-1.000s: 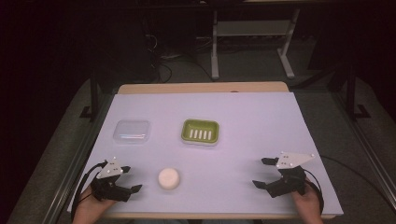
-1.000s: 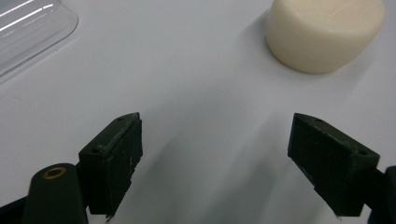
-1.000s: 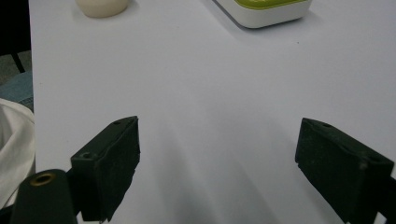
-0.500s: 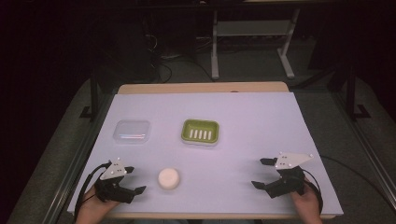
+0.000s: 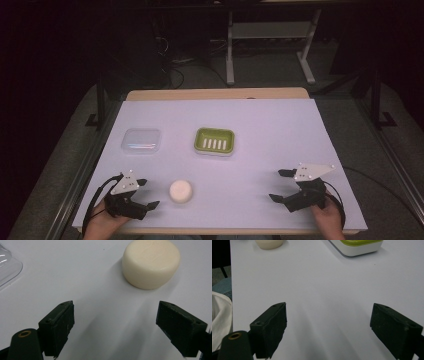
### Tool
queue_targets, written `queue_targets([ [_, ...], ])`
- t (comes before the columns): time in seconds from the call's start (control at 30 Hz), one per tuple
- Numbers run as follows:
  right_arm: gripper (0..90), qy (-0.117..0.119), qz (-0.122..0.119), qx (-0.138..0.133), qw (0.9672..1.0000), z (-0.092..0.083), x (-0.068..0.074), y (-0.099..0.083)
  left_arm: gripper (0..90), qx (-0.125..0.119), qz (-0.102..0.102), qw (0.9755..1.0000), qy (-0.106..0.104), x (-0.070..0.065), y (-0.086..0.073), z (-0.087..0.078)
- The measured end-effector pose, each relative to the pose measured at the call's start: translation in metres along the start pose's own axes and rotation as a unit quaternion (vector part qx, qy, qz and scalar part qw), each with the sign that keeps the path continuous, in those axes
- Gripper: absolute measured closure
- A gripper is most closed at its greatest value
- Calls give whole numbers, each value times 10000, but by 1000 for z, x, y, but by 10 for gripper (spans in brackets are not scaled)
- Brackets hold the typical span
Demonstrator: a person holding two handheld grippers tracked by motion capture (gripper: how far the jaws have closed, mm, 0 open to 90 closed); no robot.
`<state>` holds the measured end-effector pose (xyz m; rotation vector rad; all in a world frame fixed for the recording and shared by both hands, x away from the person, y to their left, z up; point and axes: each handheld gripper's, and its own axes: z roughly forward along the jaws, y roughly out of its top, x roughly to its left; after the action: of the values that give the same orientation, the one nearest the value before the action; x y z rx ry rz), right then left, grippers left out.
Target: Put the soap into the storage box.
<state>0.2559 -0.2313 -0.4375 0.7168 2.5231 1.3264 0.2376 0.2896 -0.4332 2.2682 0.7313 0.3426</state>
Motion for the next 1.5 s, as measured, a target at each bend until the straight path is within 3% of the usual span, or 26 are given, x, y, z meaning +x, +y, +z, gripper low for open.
queue_targets([
  [1.3, 131, 49, -10, -57, 10000, 0, 0, 1, 143, -45, 109, 9997, -227, -9, 11, 9],
  [1.5, 131, 48, -13, -42, 10000, 0, 0, 2, 140, 8, 207, 9994, -288, -14, 16, 13],
])
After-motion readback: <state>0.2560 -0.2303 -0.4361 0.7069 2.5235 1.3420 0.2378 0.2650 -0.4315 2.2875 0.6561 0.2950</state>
